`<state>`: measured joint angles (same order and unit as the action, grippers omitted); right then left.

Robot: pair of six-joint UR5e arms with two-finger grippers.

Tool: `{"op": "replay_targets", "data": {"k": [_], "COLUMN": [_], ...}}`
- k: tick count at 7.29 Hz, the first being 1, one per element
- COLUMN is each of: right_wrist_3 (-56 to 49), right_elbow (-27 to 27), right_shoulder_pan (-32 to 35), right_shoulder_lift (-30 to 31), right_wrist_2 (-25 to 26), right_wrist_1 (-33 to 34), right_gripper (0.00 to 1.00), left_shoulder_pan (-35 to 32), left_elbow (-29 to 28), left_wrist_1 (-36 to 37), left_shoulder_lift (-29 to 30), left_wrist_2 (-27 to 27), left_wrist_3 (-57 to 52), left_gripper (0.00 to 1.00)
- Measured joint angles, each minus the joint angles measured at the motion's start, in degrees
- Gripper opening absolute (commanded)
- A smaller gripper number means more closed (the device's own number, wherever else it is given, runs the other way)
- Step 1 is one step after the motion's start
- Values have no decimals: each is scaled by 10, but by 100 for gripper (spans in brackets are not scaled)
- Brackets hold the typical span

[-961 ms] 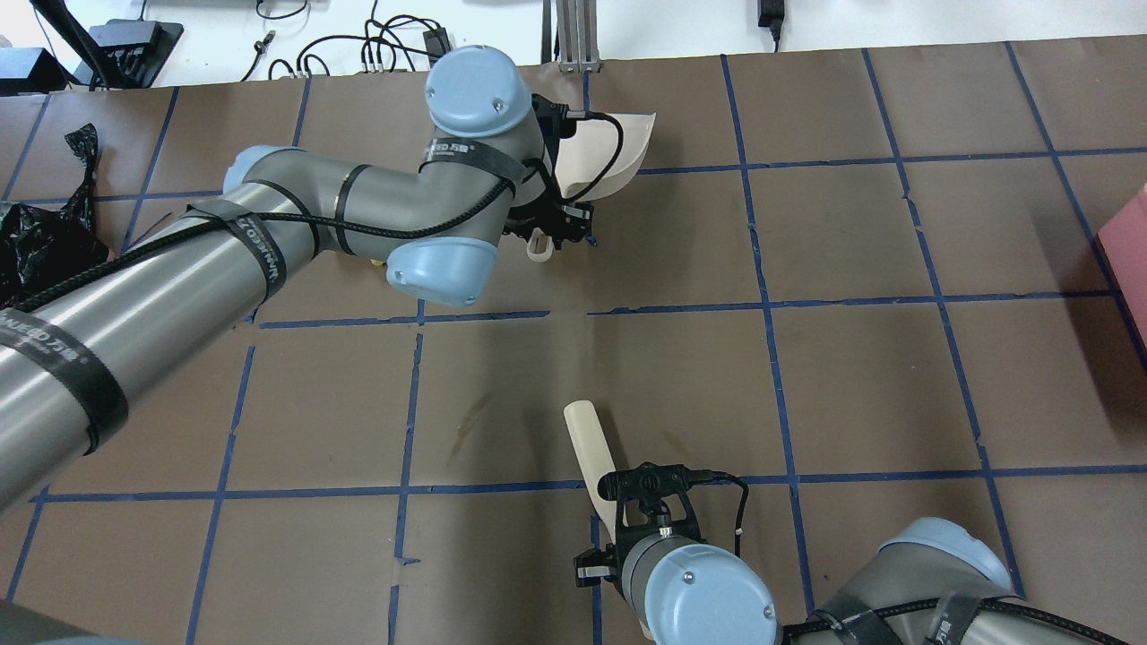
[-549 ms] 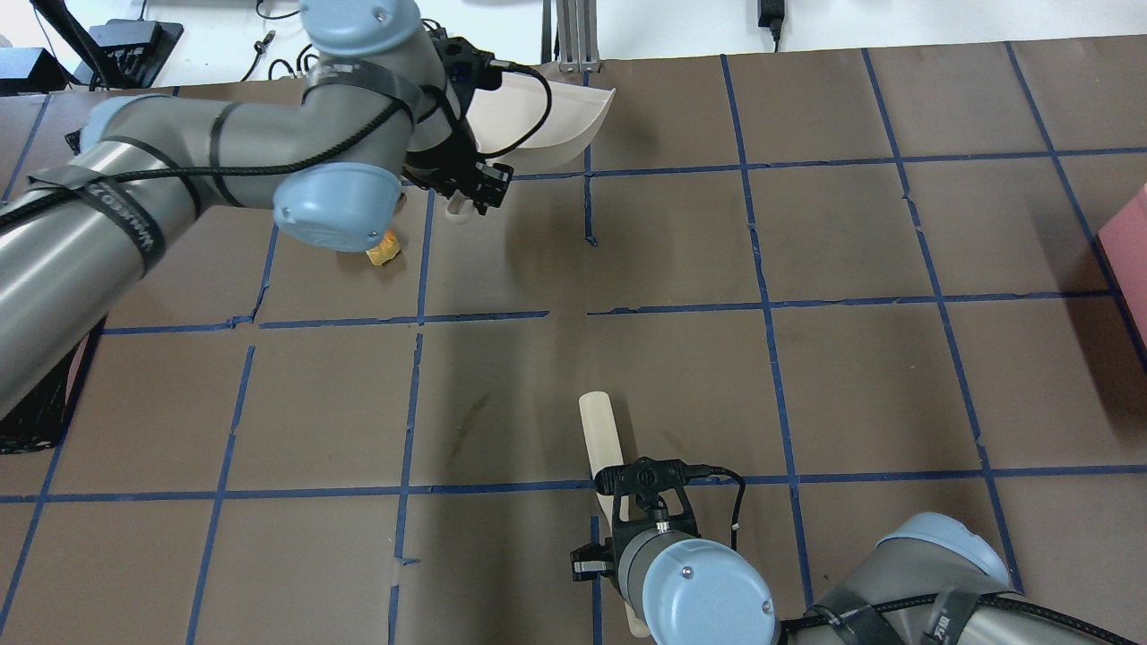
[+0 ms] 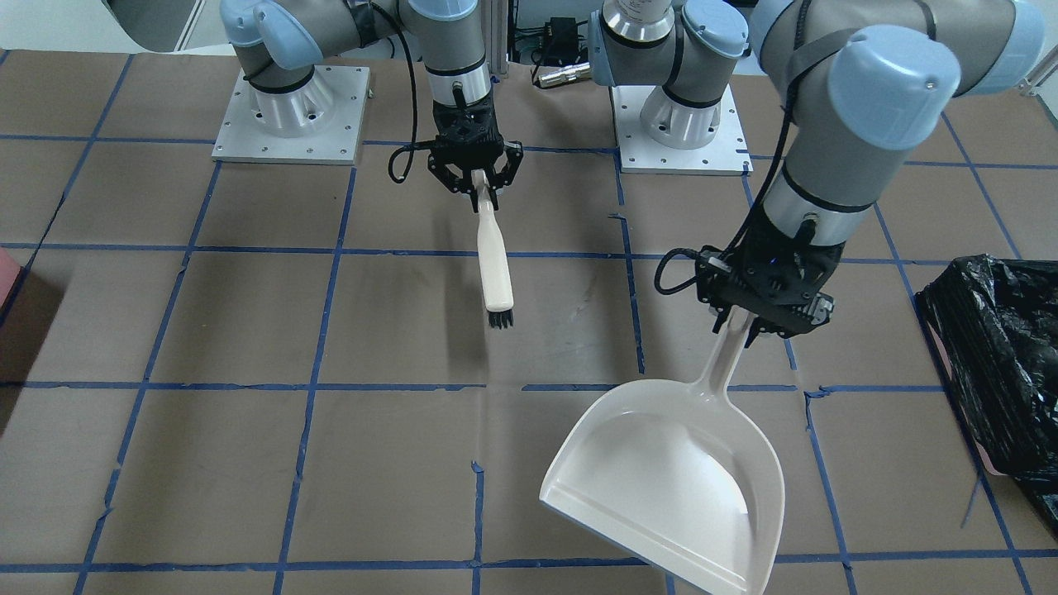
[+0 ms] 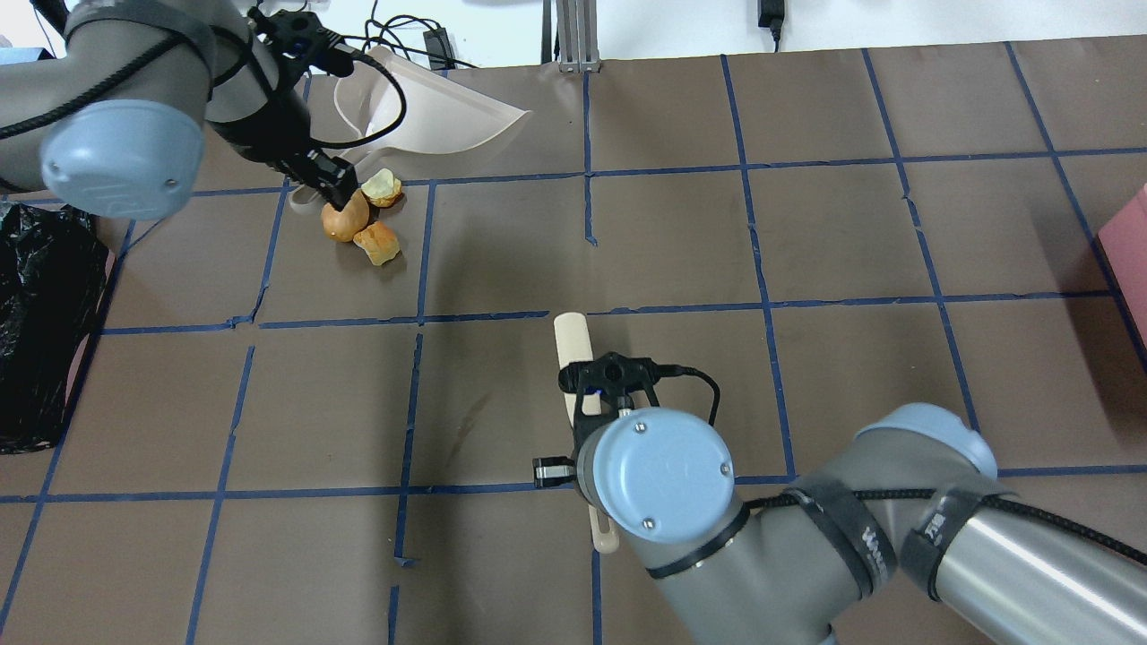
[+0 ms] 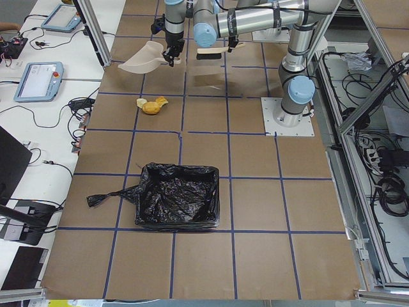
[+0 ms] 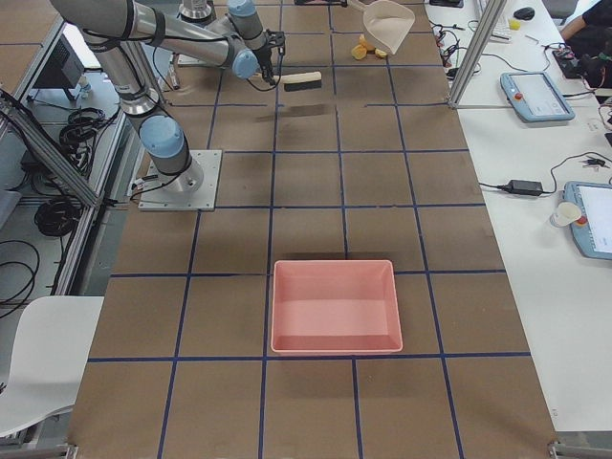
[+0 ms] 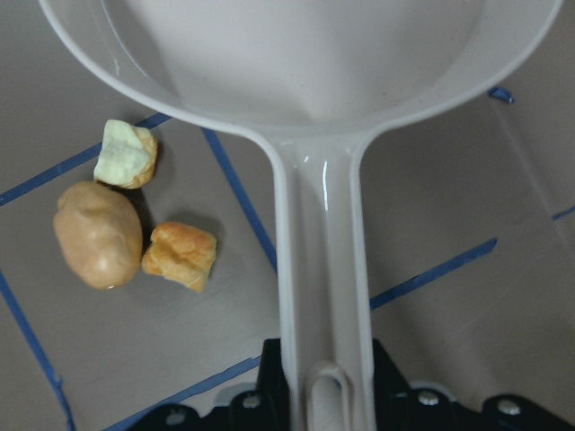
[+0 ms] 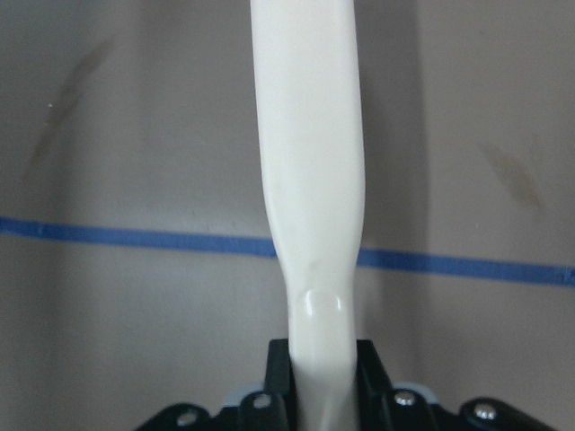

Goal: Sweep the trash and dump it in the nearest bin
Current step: 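Place the dustpan beside the food scraps while the right gripper lifts the brush, then sweep the potato and bread chunks into the dustpan with the right gripper's brush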

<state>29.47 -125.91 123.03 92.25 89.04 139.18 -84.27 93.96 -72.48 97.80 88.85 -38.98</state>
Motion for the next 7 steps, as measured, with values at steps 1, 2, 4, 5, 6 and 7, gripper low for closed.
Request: {"op": "replay_targets", "data": {"k": [1, 2, 4, 5, 6, 7], "right_wrist_3": [-3, -4, 1, 3, 4, 5], "right_elbow": [50, 91, 201, 272, 357, 424], "right_shoulder_pan": [-5, -8, -9, -9, -9, -9], "right_shoulder_lift": [-21, -55, -150, -202, -259, -306], "right_wrist_2": [-1, -2, 0, 2, 3, 3], "right_wrist_1": [-35, -50, -64, -84, -115, -138], "right_gripper": [5, 5, 5, 5, 5, 6], "left_shoulder_pan": [34, 69, 160, 209, 258, 299], "left_elbow": [10, 19, 25, 26, 26, 24], "left_wrist_1": [-16, -30, -52, -56, -57, -54], "left_shoulder_lift": [-12, -23, -37, -39, -36, -29], "left_wrist_2": [1, 1, 2, 2, 1, 4], "left_wrist_3": [-75, -150, -307, -382, -459, -525], "left_gripper": [21, 21, 20, 20, 20, 20]}}
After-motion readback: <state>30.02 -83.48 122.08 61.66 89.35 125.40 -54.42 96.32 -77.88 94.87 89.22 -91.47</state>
